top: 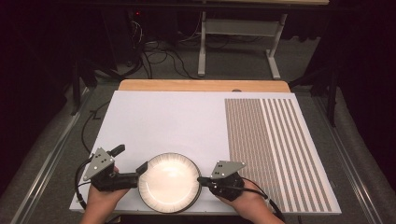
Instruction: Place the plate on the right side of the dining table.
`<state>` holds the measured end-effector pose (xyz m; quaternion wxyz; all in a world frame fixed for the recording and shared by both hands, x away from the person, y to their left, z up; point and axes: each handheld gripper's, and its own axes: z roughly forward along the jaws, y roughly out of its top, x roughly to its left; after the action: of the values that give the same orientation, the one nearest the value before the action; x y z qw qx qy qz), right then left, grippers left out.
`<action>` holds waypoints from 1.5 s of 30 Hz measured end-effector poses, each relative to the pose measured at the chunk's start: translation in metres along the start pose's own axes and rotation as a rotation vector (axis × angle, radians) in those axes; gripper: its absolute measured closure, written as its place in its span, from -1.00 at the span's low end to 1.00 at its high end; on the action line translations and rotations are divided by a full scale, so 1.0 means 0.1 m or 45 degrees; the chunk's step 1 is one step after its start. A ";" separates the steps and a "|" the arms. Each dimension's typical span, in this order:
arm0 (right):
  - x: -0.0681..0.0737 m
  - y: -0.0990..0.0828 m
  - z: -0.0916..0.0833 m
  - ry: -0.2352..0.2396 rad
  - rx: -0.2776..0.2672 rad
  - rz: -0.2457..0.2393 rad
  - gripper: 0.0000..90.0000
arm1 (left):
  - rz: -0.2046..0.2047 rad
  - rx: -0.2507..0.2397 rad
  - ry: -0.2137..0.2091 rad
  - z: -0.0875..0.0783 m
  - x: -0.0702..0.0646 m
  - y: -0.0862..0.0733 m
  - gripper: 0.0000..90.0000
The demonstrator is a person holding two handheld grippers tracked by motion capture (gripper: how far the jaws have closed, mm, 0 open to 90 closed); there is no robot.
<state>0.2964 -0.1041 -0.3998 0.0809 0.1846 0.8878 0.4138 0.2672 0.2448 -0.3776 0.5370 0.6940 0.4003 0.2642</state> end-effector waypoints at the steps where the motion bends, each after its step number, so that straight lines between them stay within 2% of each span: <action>1: 0.00 0.00 0.00 0.001 0.003 0.007 1.00 | 0.003 0.004 0.000 0.00 0.00 0.00 -0.97; 16: 0.08 0.05 0.11 0.029 0.000 -0.003 1.00 | 0.000 0.001 0.007 -0.03 0.01 -0.01 -0.97; 34: 0.11 0.06 0.17 0.050 0.005 0.004 1.00 | -0.029 0.006 0.008 -0.08 0.07 -0.03 -0.97; 37: 0.12 0.06 0.22 0.058 0.018 -0.019 1.00 | -0.033 0.008 0.001 -0.09 0.08 -0.03 -0.97; 41: 0.13 0.08 0.26 0.065 0.018 -0.022 1.00 | -0.060 0.029 -0.009 -0.11 0.11 -0.04 -0.97; 45: 0.15 0.09 0.29 0.067 0.016 -0.032 1.00 | -0.103 0.117 -0.029 -0.11 0.15 -0.07 -0.96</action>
<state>0.2936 -0.0721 -0.4111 0.0617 0.1630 0.8944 0.4119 0.2646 0.2638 -0.3817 0.5195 0.7040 0.4336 0.2156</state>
